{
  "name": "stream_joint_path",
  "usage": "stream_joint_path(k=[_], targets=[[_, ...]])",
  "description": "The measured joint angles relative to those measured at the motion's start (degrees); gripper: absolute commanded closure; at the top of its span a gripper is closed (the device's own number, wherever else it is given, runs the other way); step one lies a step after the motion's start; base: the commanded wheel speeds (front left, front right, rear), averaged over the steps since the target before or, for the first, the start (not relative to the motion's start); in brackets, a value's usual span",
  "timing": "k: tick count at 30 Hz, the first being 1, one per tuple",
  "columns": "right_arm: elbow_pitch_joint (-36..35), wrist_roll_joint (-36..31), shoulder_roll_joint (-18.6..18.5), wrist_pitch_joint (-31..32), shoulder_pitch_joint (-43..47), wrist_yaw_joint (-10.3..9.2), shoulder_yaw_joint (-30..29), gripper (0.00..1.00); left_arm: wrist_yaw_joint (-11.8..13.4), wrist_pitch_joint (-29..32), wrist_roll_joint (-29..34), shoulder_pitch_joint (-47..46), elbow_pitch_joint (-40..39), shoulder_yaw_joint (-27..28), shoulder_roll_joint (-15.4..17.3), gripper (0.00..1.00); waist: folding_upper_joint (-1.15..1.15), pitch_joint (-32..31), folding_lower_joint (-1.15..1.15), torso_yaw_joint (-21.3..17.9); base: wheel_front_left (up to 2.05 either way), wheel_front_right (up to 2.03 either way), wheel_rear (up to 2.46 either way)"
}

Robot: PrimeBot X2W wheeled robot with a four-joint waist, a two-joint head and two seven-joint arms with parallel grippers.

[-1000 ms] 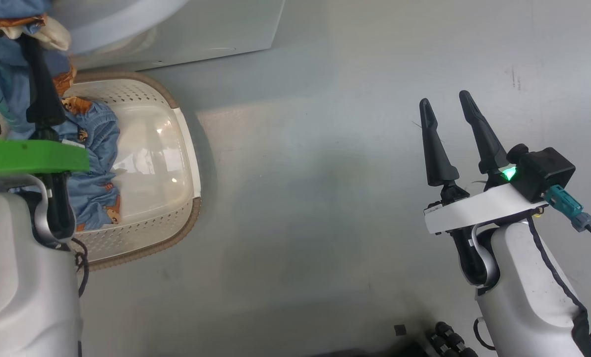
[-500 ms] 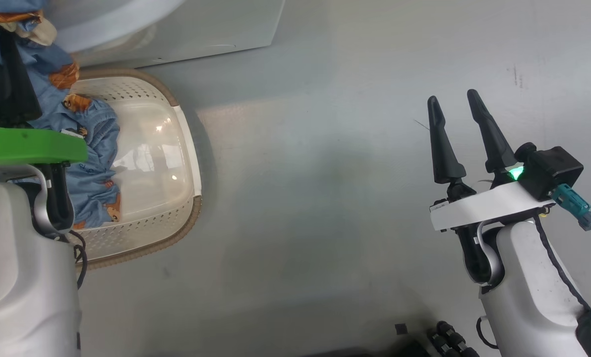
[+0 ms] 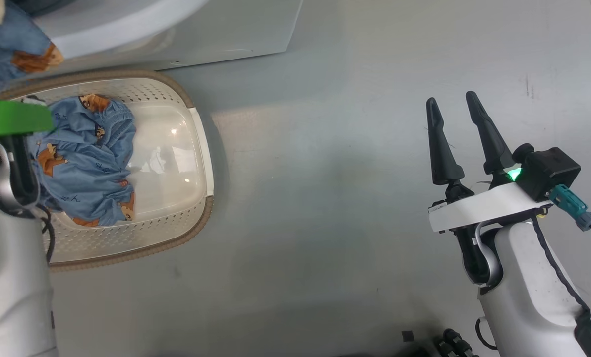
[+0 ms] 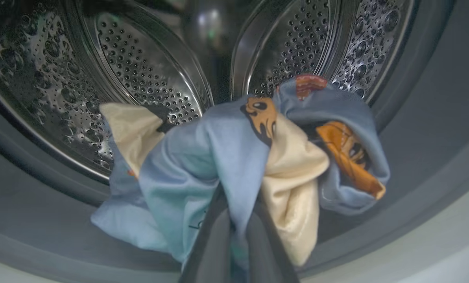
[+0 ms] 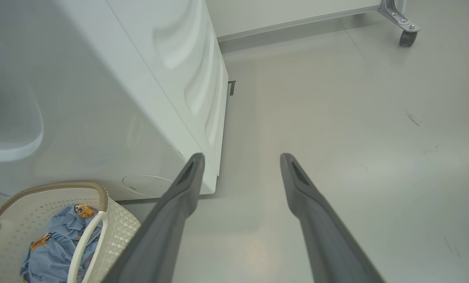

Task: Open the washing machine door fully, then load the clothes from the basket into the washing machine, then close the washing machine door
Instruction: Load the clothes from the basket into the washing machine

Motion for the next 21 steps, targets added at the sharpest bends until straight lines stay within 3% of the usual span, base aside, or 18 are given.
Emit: stream_joint_path(k=[8,21], targets=[[0.0,0.0,0.0,0.0,0.0,0.0,0.4,0.0,0.0,0.1,0.2,-5.3,0.0,0.5,2.6,1.0,0.0,-0.1,0.0,-0.1,0.0,0.0,0.0],[-0.1,0.6,0.0,0.0,0.0,0.0,1.3,0.0,-0.6,5.3,0.8,-15.9,2.4,-2.0,6.5,1.0,0.0,2.0,0.0,-1.5,0.0,0.0,0.0]])
